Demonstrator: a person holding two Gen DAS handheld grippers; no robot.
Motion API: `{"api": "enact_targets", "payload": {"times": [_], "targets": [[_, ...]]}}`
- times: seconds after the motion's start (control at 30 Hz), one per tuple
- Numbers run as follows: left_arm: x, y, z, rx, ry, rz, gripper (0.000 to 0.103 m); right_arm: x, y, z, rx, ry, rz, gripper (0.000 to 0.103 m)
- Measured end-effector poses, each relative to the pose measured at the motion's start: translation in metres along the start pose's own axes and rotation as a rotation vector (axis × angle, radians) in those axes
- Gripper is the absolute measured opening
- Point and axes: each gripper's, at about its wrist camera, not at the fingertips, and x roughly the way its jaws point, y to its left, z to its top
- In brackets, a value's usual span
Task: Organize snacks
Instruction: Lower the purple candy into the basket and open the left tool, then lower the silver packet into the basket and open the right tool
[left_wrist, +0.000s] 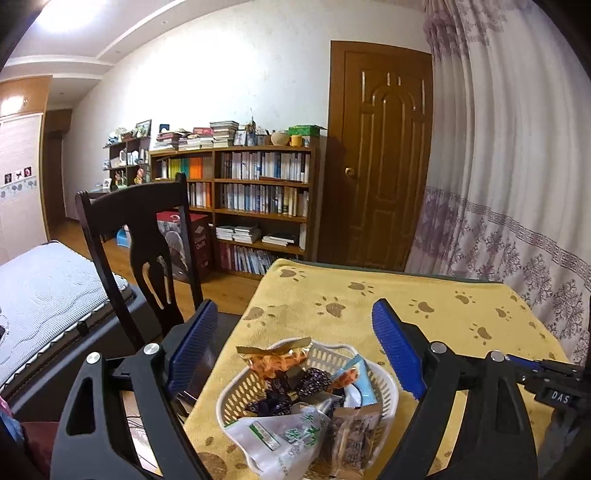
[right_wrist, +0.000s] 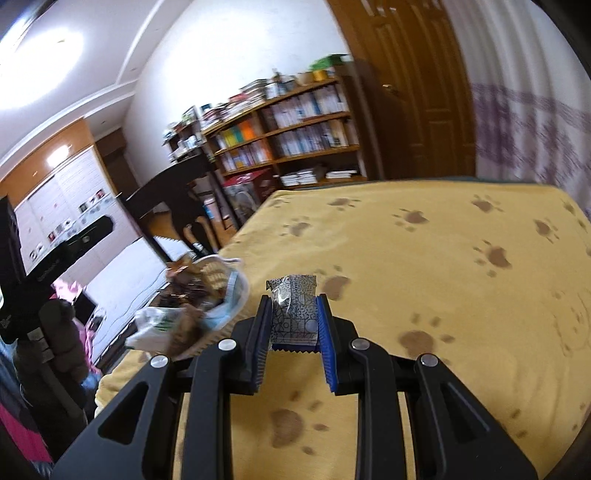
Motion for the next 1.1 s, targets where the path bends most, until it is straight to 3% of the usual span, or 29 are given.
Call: {"api": "enact_targets", "payload": {"times": [0.3, 0.63, 1.1], "targets": [[-0.007, 0.016, 0.005, -0.045, -0.024, -0.010, 0.087, 0.046, 0.050, 0.012, -0.061, 0.059, 0.027, 0.024], [-0.008, 0.020, 0.007, -0.029, -0.045, 0.052, 0.088, 0.083, 0.100, 0.014, -0.140, 0.099, 0.042, 0.025], [-0.009, 0.023, 0.009, -0.012, -0.062, 0.092, 0.088, 0.093, 0.114, 0.013, -0.166, 0.101, 0.013, 0.025]]}}
